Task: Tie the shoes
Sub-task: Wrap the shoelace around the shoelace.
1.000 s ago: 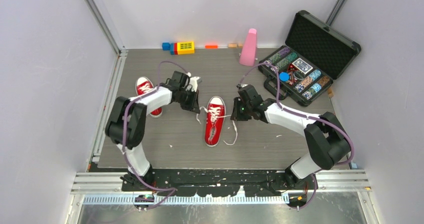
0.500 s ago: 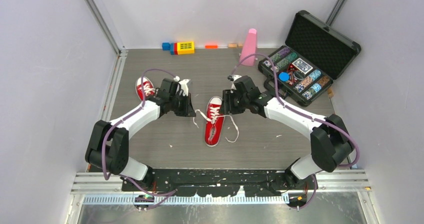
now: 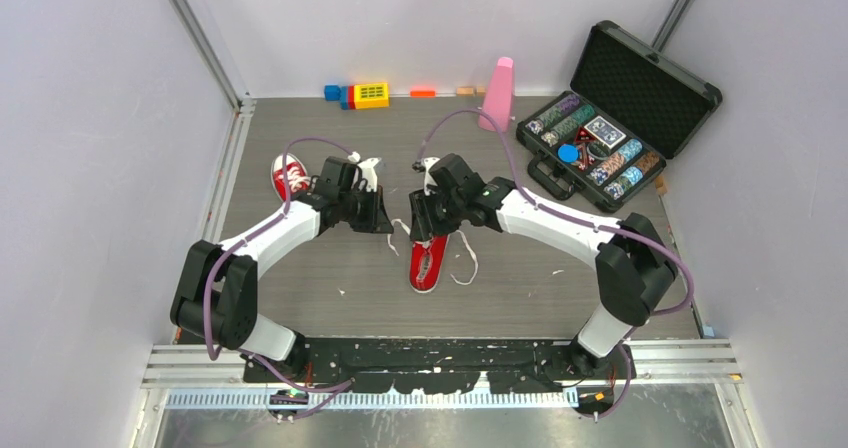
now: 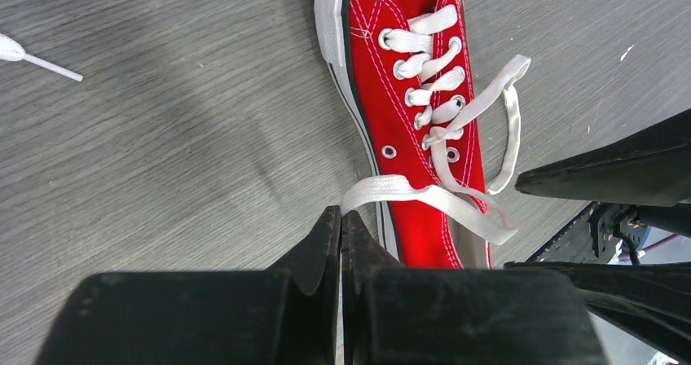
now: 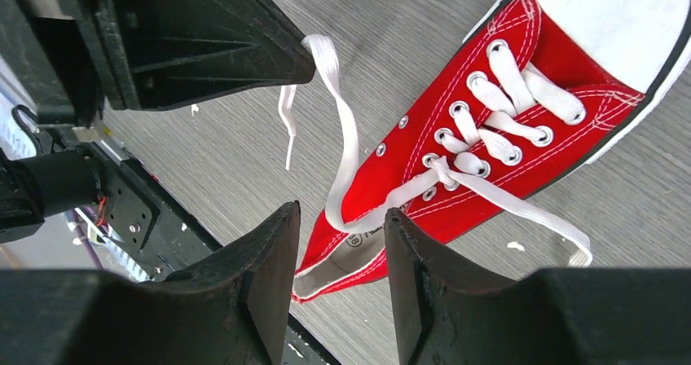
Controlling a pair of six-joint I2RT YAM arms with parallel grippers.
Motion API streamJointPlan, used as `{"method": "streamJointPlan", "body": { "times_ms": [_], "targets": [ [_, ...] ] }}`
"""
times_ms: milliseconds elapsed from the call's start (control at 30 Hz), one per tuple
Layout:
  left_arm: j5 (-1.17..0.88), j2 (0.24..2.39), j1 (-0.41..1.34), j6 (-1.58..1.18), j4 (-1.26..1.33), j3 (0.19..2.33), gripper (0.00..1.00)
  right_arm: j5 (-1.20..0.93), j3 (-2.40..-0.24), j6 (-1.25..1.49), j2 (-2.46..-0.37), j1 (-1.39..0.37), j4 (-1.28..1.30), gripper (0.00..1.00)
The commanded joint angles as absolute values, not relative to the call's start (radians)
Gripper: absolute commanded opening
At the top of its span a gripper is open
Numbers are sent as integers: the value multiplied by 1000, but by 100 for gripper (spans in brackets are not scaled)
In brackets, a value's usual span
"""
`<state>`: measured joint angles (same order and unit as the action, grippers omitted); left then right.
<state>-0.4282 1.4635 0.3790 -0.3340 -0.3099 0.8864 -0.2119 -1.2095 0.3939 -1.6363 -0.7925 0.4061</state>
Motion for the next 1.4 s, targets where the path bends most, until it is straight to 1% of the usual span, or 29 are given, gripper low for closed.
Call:
{"method": "streamJointPlan", "body": {
  "times_ms": [0, 200, 267, 367, 433, 500, 567, 633, 733, 867, 1033, 1067, 1133, 1200, 1267, 1367],
  "targets": [
    [-451, 1439, 374, -334, -276, 900, 0, -181, -1284, 359, -1668, -810, 475, 48],
    [-456, 1440, 374, -337, -275, 900, 0, -111, -1297, 379, -1691, -835, 515, 48],
    [-458, 1441, 374, -339, -274, 899, 0, -111, -1300, 377, -1697, -839, 514, 45],
    [-459, 1441, 374, -340, -273, 898, 0, -109, -1311, 380, -1707, -842, 513, 34],
    [-459, 1438, 374, -342, -273, 896, 0, -112, -1320, 380, -1713, -843, 515, 22],
    [-456, 1433, 374, -346, -277, 888, 0, -123, -1330, 384, -1712, -844, 520, 11],
    [-443, 1431, 374, -354, -285, 877, 0, -126, -1333, 389, -1704, -844, 522, 6],
    [-420, 1435, 374, -365, -301, 865, 0, -125, -1340, 393, -1695, -844, 529, 5],
    [-425, 1442, 376, -394, -274, 819, 0, -133, -1359, 403, -1689, -844, 539, 0],
    [-437, 1426, 387, -434, -198, 737, 0, -155, -1376, 420, -1696, -844, 541, 0],
    [-398, 1384, 440, -458, -151, 668, 0, -118, -1395, 447, -1701, -844, 545, 0],
    [-385, 1376, 461, -460, -140, 659, 4, -115, -1399, 450, -1706, -843, 546, 0],
    [-346, 1360, 485, -465, -130, 647, 18, -114, -1409, 458, -1718, -842, 556, 0],
    [-307, 1316, 502, -469, -103, 620, 42, -116, -1413, 467, -1730, -842, 561, 0],
    [-252, 1249, 519, -464, -72, 584, 58, -117, -1411, 476, -1735, -842, 564, 0],
    [-201, 1146, 530, -438, -21, 535, 76, -124, -1417, 482, -1739, -839, 577, 0]
  ]
}}
